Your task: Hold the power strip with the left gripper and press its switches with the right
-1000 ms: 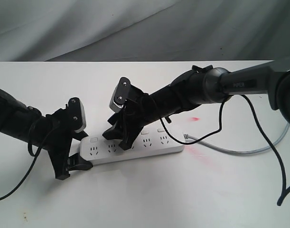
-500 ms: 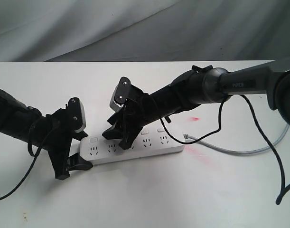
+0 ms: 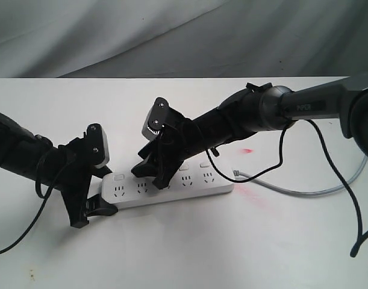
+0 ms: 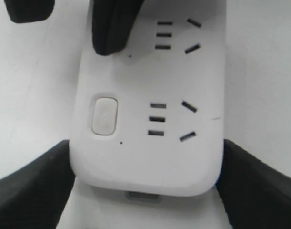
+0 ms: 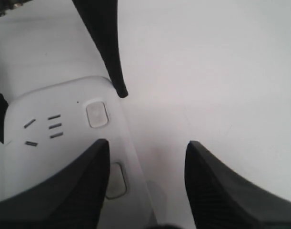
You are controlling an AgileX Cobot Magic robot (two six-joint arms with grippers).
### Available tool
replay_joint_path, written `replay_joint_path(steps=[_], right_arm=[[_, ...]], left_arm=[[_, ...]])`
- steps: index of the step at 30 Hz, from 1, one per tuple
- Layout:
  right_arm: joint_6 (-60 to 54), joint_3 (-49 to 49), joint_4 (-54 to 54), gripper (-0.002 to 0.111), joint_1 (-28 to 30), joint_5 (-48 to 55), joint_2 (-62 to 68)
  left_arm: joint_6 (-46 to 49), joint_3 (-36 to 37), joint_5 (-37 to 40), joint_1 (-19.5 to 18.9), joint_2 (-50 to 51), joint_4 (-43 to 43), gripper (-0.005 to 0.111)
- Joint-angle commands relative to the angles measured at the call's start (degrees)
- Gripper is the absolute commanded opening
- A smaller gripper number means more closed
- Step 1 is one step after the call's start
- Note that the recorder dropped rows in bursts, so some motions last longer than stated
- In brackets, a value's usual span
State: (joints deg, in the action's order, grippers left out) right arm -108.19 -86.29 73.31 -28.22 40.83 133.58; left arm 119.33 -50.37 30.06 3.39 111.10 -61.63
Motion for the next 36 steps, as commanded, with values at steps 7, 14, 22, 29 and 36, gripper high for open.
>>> replay_joint_path(steps=[7, 14, 22, 29, 36], right_arm=[[-1.20, 1.13, -6.28, 0.046, 1.43, -5.54, 2.54], [-1.20, 1.13, -5.71, 0.046, 1.43, -4.60, 1.47], [-1.20, 1.13, -3.98, 0.046, 1.30, -0.32, -7.19], [0.84, 2.38, -6.26, 0.046, 2.48, 1.99, -10.98], [0.31, 5.48, -6.27, 0.046, 3.28, 0.12, -10.76]], left_arm=[[0.63, 0.03, -1.77, -0.08, 0.36, 0.74, 0.046], [0.63, 0.03, -1.77, -0.08, 0.36, 0.74, 0.046], [0.63, 0.03, -1.77, -0.08, 0.36, 0.74, 0.046], [0.63, 0.03, -1.77, -0.08, 0.36, 0.74, 0.046], [0.63, 0.03, -1.77, -0.08, 0.36, 0.74, 0.046]])
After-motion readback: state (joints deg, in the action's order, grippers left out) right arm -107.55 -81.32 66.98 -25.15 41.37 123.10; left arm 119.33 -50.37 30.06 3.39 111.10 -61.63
